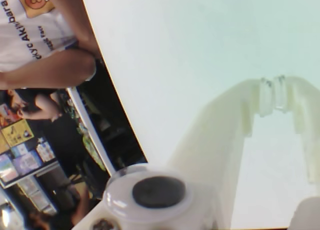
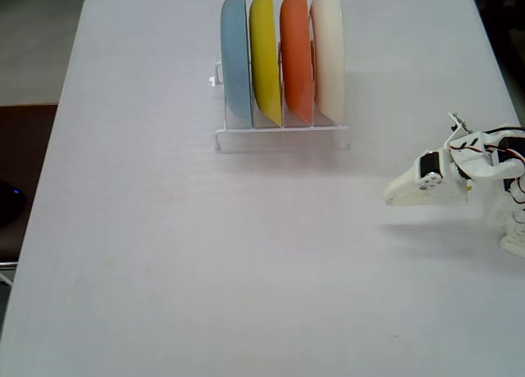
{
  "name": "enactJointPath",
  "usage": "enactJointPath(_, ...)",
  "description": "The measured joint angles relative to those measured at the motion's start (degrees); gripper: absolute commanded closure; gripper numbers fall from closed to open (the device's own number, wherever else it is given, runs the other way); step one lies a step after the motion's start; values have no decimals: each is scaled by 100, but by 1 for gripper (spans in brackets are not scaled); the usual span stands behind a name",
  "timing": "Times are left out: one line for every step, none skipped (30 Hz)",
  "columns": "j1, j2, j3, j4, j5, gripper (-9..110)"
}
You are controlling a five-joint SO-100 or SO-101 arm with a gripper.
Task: Can you put the plate away?
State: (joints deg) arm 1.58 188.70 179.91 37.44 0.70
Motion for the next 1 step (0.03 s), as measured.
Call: enactJointPath(0,0,0,0,0,102)
